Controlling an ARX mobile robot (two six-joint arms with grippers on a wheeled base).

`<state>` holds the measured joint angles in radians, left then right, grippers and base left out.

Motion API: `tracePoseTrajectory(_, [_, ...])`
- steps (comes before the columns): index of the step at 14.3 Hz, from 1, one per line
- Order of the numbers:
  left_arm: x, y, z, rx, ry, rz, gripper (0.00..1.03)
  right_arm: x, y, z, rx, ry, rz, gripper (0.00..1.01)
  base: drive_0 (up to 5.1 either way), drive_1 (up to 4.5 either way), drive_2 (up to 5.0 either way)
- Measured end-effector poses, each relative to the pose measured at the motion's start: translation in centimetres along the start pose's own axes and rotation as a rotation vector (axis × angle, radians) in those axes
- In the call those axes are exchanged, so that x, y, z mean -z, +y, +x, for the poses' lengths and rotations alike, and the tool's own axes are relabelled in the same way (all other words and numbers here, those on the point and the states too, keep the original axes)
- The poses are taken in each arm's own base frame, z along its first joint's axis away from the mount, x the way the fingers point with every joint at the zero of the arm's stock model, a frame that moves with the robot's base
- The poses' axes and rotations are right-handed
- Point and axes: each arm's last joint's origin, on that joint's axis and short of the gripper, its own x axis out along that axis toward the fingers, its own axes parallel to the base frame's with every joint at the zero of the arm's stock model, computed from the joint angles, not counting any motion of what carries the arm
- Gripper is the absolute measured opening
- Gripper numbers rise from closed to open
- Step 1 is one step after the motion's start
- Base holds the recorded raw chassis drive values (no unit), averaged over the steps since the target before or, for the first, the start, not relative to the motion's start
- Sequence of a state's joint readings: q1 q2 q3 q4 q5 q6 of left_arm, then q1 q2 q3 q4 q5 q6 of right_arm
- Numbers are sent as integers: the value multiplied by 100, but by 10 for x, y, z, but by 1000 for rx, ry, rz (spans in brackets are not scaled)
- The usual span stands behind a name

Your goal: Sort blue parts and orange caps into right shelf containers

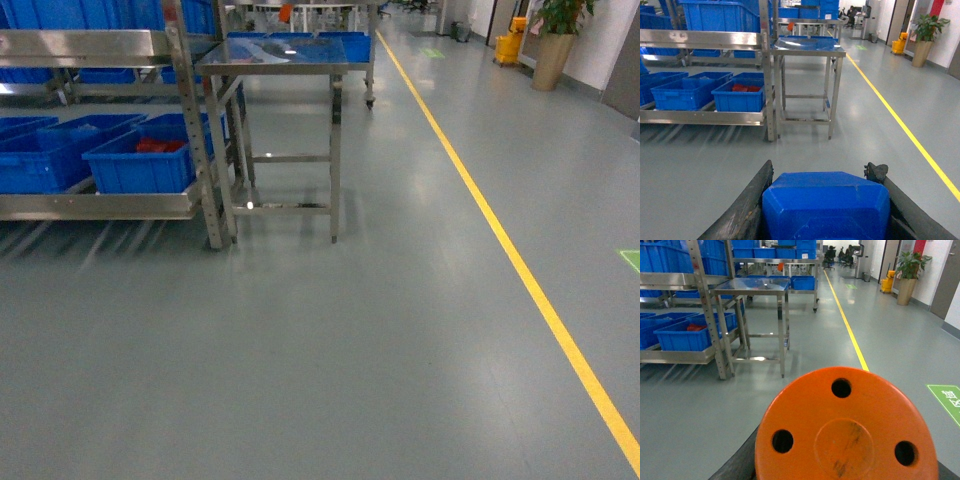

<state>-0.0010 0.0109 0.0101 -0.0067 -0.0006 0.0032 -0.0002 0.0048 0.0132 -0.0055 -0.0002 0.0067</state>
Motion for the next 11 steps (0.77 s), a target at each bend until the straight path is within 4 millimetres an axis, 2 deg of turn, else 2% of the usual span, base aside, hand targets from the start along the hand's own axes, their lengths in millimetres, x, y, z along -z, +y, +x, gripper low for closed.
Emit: tracePoseTrajectory(11, [0, 0, 0, 0, 0, 0, 43, 0, 0, 0, 0, 1, 0, 45, -8, 426, -441])
